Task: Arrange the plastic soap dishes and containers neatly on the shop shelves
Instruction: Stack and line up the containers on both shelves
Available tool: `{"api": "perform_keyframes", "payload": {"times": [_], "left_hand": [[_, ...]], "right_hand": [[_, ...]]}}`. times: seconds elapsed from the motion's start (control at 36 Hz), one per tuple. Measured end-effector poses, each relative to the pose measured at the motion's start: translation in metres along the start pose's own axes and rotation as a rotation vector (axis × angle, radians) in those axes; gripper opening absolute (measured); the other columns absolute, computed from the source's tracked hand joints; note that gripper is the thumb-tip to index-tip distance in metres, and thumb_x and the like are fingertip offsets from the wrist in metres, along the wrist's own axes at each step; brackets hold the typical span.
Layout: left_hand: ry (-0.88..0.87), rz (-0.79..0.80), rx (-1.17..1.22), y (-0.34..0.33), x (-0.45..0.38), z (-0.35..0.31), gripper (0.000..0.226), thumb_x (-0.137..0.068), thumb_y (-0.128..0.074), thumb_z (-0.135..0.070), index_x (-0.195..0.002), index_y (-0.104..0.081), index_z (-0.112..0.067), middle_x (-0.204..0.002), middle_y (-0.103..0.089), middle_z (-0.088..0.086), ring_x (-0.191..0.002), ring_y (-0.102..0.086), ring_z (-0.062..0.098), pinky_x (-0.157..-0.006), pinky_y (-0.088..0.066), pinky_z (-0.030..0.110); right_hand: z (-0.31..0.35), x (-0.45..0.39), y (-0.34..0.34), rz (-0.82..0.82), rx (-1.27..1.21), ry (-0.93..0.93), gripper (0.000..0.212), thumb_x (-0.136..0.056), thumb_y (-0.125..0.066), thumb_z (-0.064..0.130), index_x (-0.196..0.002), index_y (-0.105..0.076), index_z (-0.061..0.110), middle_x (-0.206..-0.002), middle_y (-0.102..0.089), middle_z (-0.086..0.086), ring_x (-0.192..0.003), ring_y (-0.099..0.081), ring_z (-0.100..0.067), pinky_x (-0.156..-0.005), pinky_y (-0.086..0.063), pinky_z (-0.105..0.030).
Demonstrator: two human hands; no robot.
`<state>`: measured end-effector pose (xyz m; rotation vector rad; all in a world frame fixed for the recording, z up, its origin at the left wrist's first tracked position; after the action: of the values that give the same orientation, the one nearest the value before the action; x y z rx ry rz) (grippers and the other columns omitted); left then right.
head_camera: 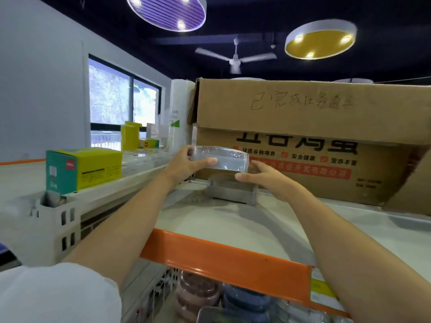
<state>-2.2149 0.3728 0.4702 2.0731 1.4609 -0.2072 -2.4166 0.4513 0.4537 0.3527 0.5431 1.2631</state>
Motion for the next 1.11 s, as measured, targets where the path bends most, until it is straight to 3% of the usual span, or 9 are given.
{"api": "perform_keyframes", "payload": {"times": [0.08, 0.17, 0.33, 0.44, 0.58, 0.69, 0.78, 0.89, 1.11], "left_hand": [[-0.02, 0.052, -0.022, -0.007, 0.004, -0.003, 0.091, -0.067, -0.078, -0.056, -0.138, -0.039, -0.015, -0.133, -0.048, 0.001, -0.12, -0.048, 0.018, -0.085, -0.045, 0.022], [-0.028, 0.1, -0.068, -0.014, 0.007, -0.006, 0.111, -0.055, -0.078, -0.064, -0.145, -0.033, -0.018, -0.146, -0.042, 0.003, -0.131, -0.042, 0.022, -0.105, -0.041, 0.039], [-0.015, 0.142, -0.122, -0.017, 0.012, -0.005, 0.119, -0.046, -0.078, -0.071, -0.145, -0.036, -0.022, -0.143, -0.046, 0.0, -0.128, -0.046, 0.019, -0.106, -0.042, 0.042], [-0.016, 0.108, -0.241, -0.019, 0.01, -0.002, 0.073, -0.072, -0.077, -0.049, -0.131, -0.049, -0.018, -0.114, -0.052, -0.007, -0.107, -0.05, 0.013, -0.084, -0.042, 0.025], [0.01, 0.101, -0.456, -0.013, 0.005, 0.013, 0.096, -0.055, -0.072, -0.076, -0.13, -0.054, -0.019, -0.129, -0.057, -0.002, -0.113, -0.056, 0.017, -0.096, -0.049, 0.039], [0.005, 0.098, -0.56, -0.011, 0.002, 0.019, 0.056, -0.081, -0.073, -0.038, -0.128, -0.054, -0.015, -0.125, -0.058, 0.003, -0.109, -0.056, 0.018, -0.087, -0.047, 0.028], [0.009, 0.096, -0.562, -0.012, -0.002, 0.023, 0.049, -0.085, -0.071, -0.023, -0.129, -0.053, -0.011, -0.125, -0.058, 0.007, -0.109, -0.055, 0.019, -0.087, -0.045, 0.026], [0.001, 0.1, -0.6, -0.012, -0.004, 0.025, 0.046, -0.085, -0.068, -0.016, -0.129, -0.054, -0.01, -0.123, -0.058, 0.007, -0.103, -0.054, 0.016, -0.085, -0.043, 0.024], [0.02, 0.109, -0.722, -0.013, -0.006, 0.034, 0.028, -0.083, -0.07, -0.018, -0.109, -0.061, -0.016, -0.098, -0.061, 0.001, -0.085, -0.054, 0.015, -0.072, -0.042, 0.026]], "right_hand": [[0.006, 0.001, -0.003, 0.053, -0.078, 0.05, 0.088, -0.067, -0.076, 0.05, -0.141, -0.042, 0.017, -0.136, -0.053, 0.002, -0.115, -0.054, -0.013, -0.086, -0.042, -0.023], [0.01, 0.002, -0.005, 0.084, -0.088, 0.061, 0.076, -0.064, -0.076, 0.048, -0.131, -0.054, 0.019, -0.124, -0.062, 0.002, -0.113, -0.058, -0.016, -0.079, -0.043, -0.022], [0.007, 0.006, 0.001, 0.061, -0.051, 0.032, 0.07, -0.068, -0.077, 0.041, -0.126, -0.048, 0.015, -0.117, -0.059, 0.003, -0.098, -0.056, -0.01, -0.071, -0.041, -0.022], [0.004, 0.005, 0.011, -0.041, -0.025, 0.03, 0.074, -0.073, -0.078, 0.037, -0.135, -0.043, 0.015, -0.125, -0.053, 0.0, -0.106, -0.053, -0.015, -0.076, -0.044, -0.023], [0.003, -0.002, 0.025, -0.203, 0.018, 0.021, 0.089, -0.071, -0.08, 0.044, -0.142, -0.037, 0.012, -0.137, -0.048, -0.003, -0.12, -0.048, -0.022, -0.098, -0.042, -0.035], [0.0, -0.005, 0.031, -0.275, 0.012, 0.007, 0.086, -0.076, -0.078, 0.041, -0.144, -0.034, 0.011, -0.144, -0.043, -0.006, -0.122, -0.043, -0.02, -0.101, -0.037, -0.036], [-0.009, -0.007, 0.028, -0.251, 0.035, -0.027, 0.083, -0.075, -0.078, 0.044, -0.14, -0.038, 0.012, -0.141, -0.046, -0.005, -0.118, -0.045, -0.019, -0.103, -0.038, -0.038], [-0.019, -0.007, 0.018, -0.159, 0.085, -0.073, 0.1, -0.077, -0.072, 0.051, -0.152, -0.02, 0.011, -0.155, -0.03, -0.007, -0.139, -0.033, -0.027, -0.111, -0.03, -0.042], [-0.015, -0.007, 0.015, -0.165, 0.165, -0.043, 0.096, -0.083, -0.065, 0.053, -0.154, -0.014, 0.013, -0.159, -0.021, -0.006, -0.144, -0.024, -0.027, -0.114, -0.025, -0.042]]}}
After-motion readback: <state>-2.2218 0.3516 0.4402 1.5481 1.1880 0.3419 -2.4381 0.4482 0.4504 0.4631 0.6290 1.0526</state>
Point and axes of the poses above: each hand's wrist, its own x-axis away from the middle knuckle, its own y-axis out of the back of the hand, z = x × y, the point moved 7 cm from there along -x, towards the middle knuckle
